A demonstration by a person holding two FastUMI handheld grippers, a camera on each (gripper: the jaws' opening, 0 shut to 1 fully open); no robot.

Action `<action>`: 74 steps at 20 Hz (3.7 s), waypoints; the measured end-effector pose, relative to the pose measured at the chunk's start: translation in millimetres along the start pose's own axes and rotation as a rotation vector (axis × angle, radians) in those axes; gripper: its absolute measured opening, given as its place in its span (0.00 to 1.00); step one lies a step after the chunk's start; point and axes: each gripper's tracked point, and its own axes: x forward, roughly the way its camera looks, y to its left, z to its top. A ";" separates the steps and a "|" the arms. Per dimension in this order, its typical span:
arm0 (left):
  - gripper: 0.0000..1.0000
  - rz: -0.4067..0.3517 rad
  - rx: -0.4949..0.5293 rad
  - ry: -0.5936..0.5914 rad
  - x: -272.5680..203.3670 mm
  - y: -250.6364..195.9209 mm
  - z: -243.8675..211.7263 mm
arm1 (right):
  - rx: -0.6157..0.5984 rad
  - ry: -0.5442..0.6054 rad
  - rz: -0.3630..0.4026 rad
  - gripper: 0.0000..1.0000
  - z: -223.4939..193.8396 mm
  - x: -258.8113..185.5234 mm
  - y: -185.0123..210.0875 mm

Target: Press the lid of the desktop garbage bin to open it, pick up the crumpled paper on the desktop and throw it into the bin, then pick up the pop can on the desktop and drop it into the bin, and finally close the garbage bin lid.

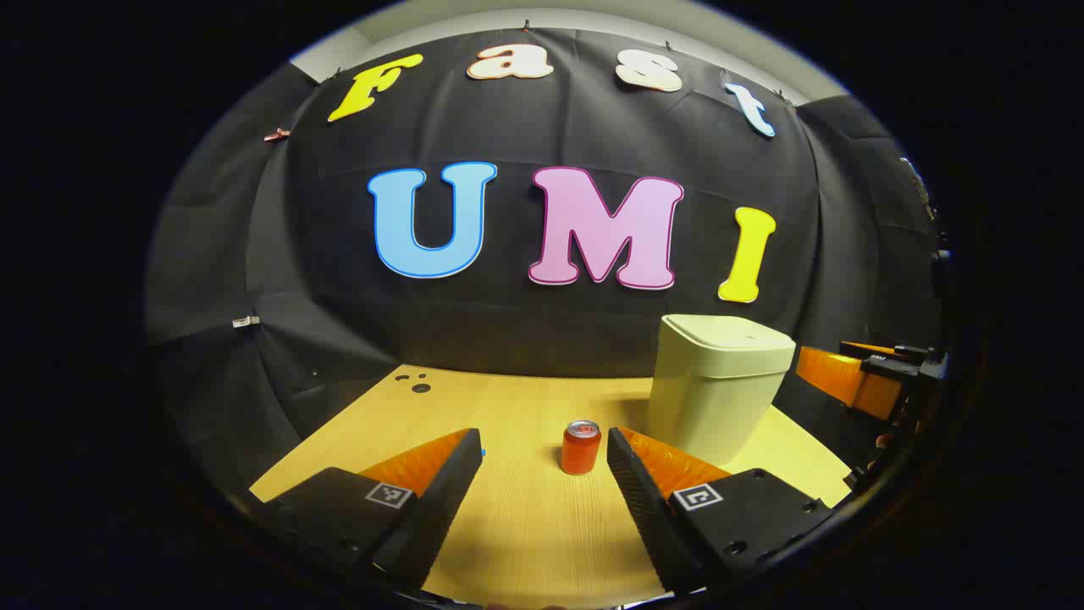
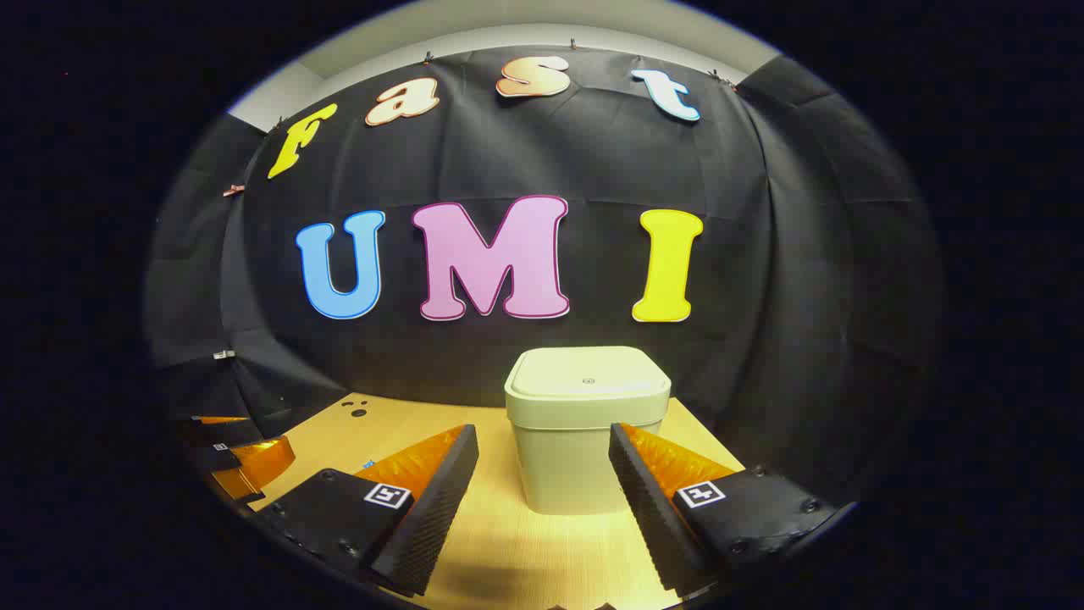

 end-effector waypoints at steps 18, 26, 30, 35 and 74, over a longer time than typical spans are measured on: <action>0.96 0.022 -0.018 0.019 15.7 2.2 -9.6 | -0.015 0.030 0.011 0.98 -6.3 8.1 -0.1; 0.96 0.034 0.005 0.007 16.2 1.9 -9.5 | -0.060 0.034 0.005 0.98 -4.6 9.1 1.1; 0.96 0.033 -0.004 0.017 17.8 2.5 -10.6 | -0.069 0.020 0.007 0.98 2.2 13.1 2.5; 0.96 0.027 0.014 0.003 18.3 1.7 -7.3 | -0.073 0.048 0.017 0.69 1.7 14.8 5.5; 0.96 0.105 0.025 0.093 28.8 13.6 -32.3 | -0.044 0.103 0.045 0.05 45.3 144.7 -50.0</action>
